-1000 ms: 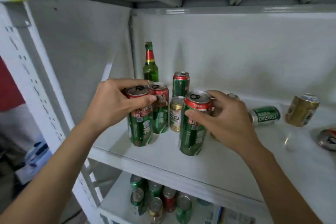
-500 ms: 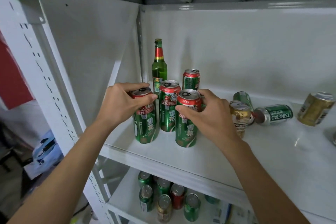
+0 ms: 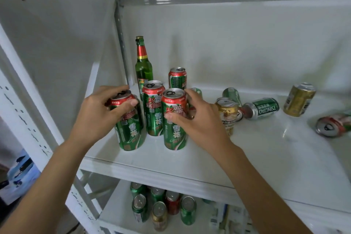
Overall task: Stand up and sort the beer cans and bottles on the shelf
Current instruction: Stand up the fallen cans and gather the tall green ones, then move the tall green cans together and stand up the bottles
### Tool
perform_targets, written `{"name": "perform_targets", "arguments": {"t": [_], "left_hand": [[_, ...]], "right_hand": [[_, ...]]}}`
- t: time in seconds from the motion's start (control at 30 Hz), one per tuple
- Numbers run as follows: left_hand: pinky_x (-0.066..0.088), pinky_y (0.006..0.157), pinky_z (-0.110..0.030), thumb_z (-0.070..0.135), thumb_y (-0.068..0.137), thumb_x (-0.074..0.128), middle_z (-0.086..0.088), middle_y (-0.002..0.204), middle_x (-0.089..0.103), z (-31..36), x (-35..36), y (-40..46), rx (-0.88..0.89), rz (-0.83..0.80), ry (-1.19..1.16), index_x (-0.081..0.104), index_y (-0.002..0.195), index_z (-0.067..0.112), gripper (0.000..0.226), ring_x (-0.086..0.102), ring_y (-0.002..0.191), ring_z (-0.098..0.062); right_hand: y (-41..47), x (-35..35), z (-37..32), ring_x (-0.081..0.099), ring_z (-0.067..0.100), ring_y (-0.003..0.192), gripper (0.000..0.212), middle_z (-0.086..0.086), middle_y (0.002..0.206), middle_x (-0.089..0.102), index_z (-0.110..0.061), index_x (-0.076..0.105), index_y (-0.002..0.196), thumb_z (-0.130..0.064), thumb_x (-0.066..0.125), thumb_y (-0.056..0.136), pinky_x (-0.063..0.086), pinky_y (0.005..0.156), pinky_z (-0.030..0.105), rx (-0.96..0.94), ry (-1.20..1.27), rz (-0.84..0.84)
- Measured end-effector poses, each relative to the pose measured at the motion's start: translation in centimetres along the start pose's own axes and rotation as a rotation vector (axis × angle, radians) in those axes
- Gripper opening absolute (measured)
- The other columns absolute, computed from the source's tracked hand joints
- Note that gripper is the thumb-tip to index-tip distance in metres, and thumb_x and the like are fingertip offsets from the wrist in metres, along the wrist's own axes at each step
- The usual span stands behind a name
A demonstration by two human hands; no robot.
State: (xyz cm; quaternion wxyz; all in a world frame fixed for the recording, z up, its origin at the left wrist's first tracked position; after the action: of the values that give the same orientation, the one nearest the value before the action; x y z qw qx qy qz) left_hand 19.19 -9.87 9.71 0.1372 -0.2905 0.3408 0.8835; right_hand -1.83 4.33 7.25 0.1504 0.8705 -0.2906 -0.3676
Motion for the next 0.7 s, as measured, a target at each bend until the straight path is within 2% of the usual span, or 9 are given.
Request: {"name": "perform_targets", "arguments": {"t": [0.07, 0.13, 0.17, 0.23, 0.3, 0.4, 0.47, 0.53, 0.7], "left_hand": [[0.048, 0.104, -0.036, 0.057, 0.084, 0.066, 0.0, 0.131, 0.059, 0.8, 0.0, -0.4, 0.046, 0.075, 0.107, 0.067, 0.133, 0.023, 0.06, 0.058, 0.118, -0.021], [0.037, 0.106, -0.024, 0.047, 0.091, 0.067, 0.0, 0.125, 0.058, 2.5, 0.0, -1.0, 0.18, 0.271, 0.167, 0.07, 0.126, 0.014, 0.048, 0.054, 0.121, -0.022], [0.035, 0.104, -0.017, 0.039, 0.095, 0.069, 0.003, 0.118, 0.058, 3.8, 0.1, -1.4, 0.27, 0.368, 0.153, 0.071, 0.12, 0.009, 0.039, 0.054, 0.117, -0.018], [0.036, 0.101, -0.014, 0.024, 0.096, 0.071, -0.001, 0.112, 0.062, 6.6, 1.1, -2.1, 0.433, 0.436, 0.103, 0.073, 0.111, 0.002, 0.027, 0.052, 0.111, -0.013], [0.042, 0.101, -0.026, 0.02, 0.094, 0.072, -0.015, 0.115, 0.065, 9.1, 3.2, -2.2, 0.569, 0.368, 0.062, 0.074, 0.107, 0.002, 0.023, 0.054, 0.112, -0.019], [0.045, 0.098, -0.04, 0.02, 0.092, 0.074, -0.017, 0.12, 0.062, 12.0, 7.1, -1.7, 0.713, 0.231, 0.017, 0.076, 0.107, 0.004, 0.022, 0.056, 0.114, -0.028], [0.045, 0.097, -0.038, 0.024, 0.094, 0.072, -0.015, 0.124, 0.061, 13.7, 9.8, -1.5, 0.759, 0.152, -0.004, 0.075, 0.11, 0.006, 0.025, 0.055, 0.113, -0.028], [0.044, 0.097, -0.033, 0.032, 0.093, 0.07, -0.011, 0.127, 0.059, 15.3, 12.4, -1.5, 0.748, 0.075, -0.005, 0.074, 0.114, 0.011, 0.03, 0.051, 0.113, -0.022], [0.049, 0.09, -0.04, 0.038, 0.086, 0.067, -0.006, 0.122, 0.06, 19.4, 17.9, 0.8, 0.685, -0.132, 0.211, 0.068, 0.123, 0.017, 0.043, 0.058, 0.11, -0.031]], "right_hand": [[-0.9, -1.9, 0.3, 0.072, 0.0, 0.1, 0.072, -0.012, 0.13, 0.069, -0.03, 0.051, 0.143, -0.058, 0.076, 0.082, 0.06, 0.087, 0.026, 0.018, 0.094, 0.036], [-1.8, -4.7, 0.9, 0.071, -0.01, 0.086, 0.049, -0.011, 0.118, 0.073, -0.028, 0.063, 0.13, -0.046, 0.076, 0.086, 0.057, 0.075, 0.013, 0.02, 0.145, 0.184], [-2.1, -6.2, 1.4, 0.073, -0.007, 0.082, 0.035, -0.008, 0.11, 0.077, -0.027, 0.068, 0.12, -0.042, 0.076, 0.089, 0.059, 0.073, 0.017, 0.018, 0.146, 0.282], [-2.3, -9.0, 3.3, 0.076, 0.008, 0.077, 0.019, -0.006, 0.093, 0.078, -0.025, 0.072, 0.106, -0.036, 0.074, 0.091, 0.063, 0.074, 0.038, 0.053, 0.144, 0.425], [-2.3, -11.6, 5.4, 0.075, 0.013, 0.076, 0.011, -0.004, 0.09, 0.077, -0.022, 0.072, 0.103, -0.026, 0.072, 0.092, 0.062, 0.074, 0.042, 0.074, 0.1, 0.492], [-2.6, -14.6, 8.0, 0.069, -0.003, 0.075, 0.014, -0.002, 0.087, 0.075, -0.016, 0.072, 0.103, -0.01, 0.071, 0.091, 0.054, 0.07, 0.013, 0.082, -0.02, 0.507], [-2.8, -15.7, 9.5, 0.066, -0.01, 0.076, 0.016, -0.004, 0.085, 0.072, -0.016, 0.071, 0.102, -0.005, 0.071, 0.089, 0.048, 0.07, 0.005, 0.097, -0.126, 0.472], [-3.1, -16.4, 10.9, 0.066, -0.002, 0.08, 0.021, -0.004, 0.09, 0.071, -0.016, 0.07, 0.103, -0.003, 0.071, 0.087, 0.05, 0.075, 0.012, 0.122, -0.225, 0.405], [-2.5, -16.8, 15.2, 0.063, 0.033, 0.11, 0.039, 0.013, 0.117, 0.068, -0.008, 0.068, 0.119, -0.004, 0.073, 0.08, 0.049, 0.095, 0.039, 0.135, -0.479, 0.211]]}}
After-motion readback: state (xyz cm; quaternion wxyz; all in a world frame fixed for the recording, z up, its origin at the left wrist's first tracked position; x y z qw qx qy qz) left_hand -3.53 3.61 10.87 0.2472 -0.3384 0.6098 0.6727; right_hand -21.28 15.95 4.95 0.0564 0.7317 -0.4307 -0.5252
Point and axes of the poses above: each hand's wrist, its own y-axis towards the middle knuckle, its own x-axis out of the palm, z = x × y, the point moved 1 cm from there along y, towards the middle knuckle
